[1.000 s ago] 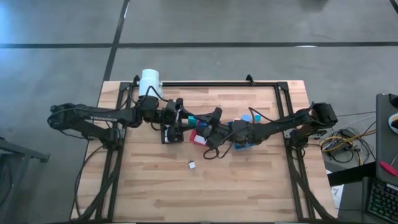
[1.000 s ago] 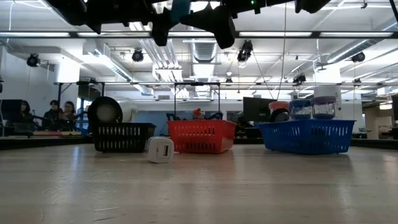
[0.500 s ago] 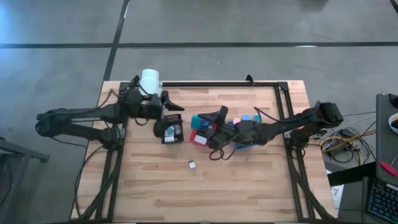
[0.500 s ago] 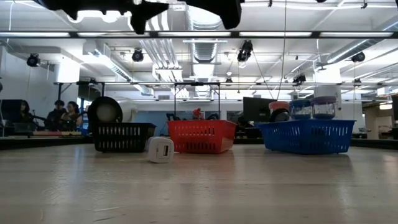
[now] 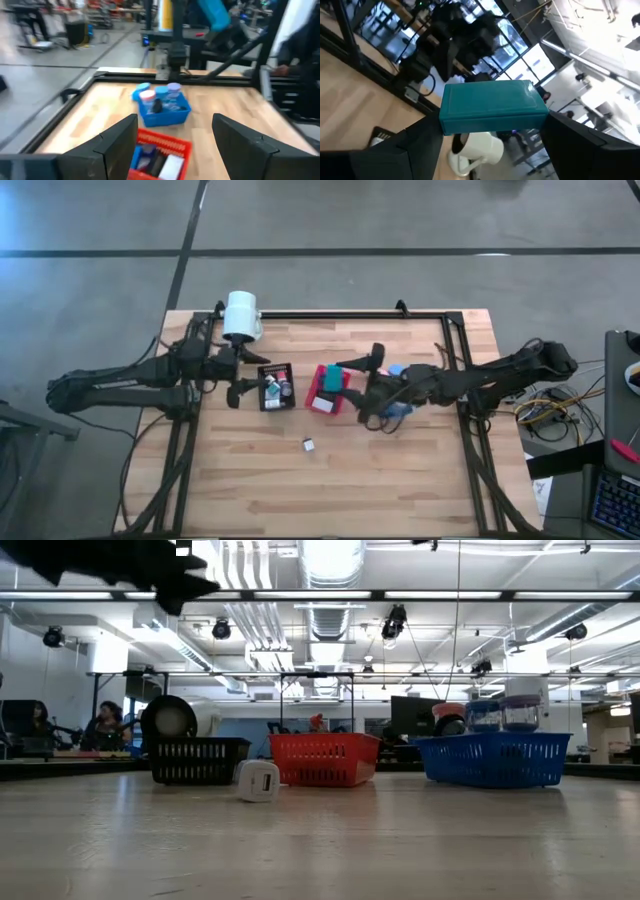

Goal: Pick & Place Office items
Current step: Put the light blue digital clock into the red bin

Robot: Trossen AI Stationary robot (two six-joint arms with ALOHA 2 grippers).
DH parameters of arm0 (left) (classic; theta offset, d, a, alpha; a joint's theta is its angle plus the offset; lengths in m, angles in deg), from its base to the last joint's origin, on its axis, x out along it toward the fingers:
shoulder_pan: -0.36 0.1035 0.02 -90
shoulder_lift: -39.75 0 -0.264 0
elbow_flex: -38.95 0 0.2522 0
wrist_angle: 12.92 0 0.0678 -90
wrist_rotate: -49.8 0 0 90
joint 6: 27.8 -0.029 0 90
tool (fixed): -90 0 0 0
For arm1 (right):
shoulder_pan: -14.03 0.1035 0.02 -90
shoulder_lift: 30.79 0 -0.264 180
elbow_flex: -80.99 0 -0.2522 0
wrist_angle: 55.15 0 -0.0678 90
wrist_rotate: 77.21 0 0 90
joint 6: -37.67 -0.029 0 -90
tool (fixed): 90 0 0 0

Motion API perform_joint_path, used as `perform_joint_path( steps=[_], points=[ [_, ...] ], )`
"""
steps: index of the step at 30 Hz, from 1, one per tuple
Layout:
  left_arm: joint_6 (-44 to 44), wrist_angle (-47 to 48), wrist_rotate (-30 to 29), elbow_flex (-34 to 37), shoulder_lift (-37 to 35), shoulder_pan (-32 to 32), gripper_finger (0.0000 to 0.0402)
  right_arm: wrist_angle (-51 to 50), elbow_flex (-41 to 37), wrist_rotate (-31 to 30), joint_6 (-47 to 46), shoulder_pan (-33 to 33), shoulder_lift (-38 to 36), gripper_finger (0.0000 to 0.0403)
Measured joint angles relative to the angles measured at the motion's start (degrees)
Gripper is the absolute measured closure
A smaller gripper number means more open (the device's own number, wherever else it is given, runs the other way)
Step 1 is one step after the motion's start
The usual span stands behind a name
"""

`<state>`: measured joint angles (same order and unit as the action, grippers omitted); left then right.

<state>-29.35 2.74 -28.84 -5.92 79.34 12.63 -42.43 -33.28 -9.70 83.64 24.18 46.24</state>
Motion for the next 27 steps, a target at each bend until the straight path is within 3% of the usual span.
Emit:
perform_joint_path(
  steps=[10, 16, 20, 27],
  points=[
    [-1.01, -18.58, -8.71, 19.68, -13.82, 0.11, 0.0142, -0.08, -11.24, 0.55, -8.59, -0.02, -13.71, 0.0115],
    [-3.28, -19.04, -8.79, 24.84, -18.04, 0.49, 0.0160, -0.12, -19.31, 0.65, -15.65, -0.02, -21.64, 0.0115],
    [-6.12, -19.00, -8.80, 26.14, -18.83, 0.49, 0.0204, 1.31, -24.47, 0.46, -20.71, -0.02, -26.98, 0.0115],
    [-8.75, -18.76, -8.75, 28.19, -18.96, 0.49, 0.0341, 2.99, -31.47, 0.21, -28.35, -0.02, -34.34, 0.0115]
  ],
)
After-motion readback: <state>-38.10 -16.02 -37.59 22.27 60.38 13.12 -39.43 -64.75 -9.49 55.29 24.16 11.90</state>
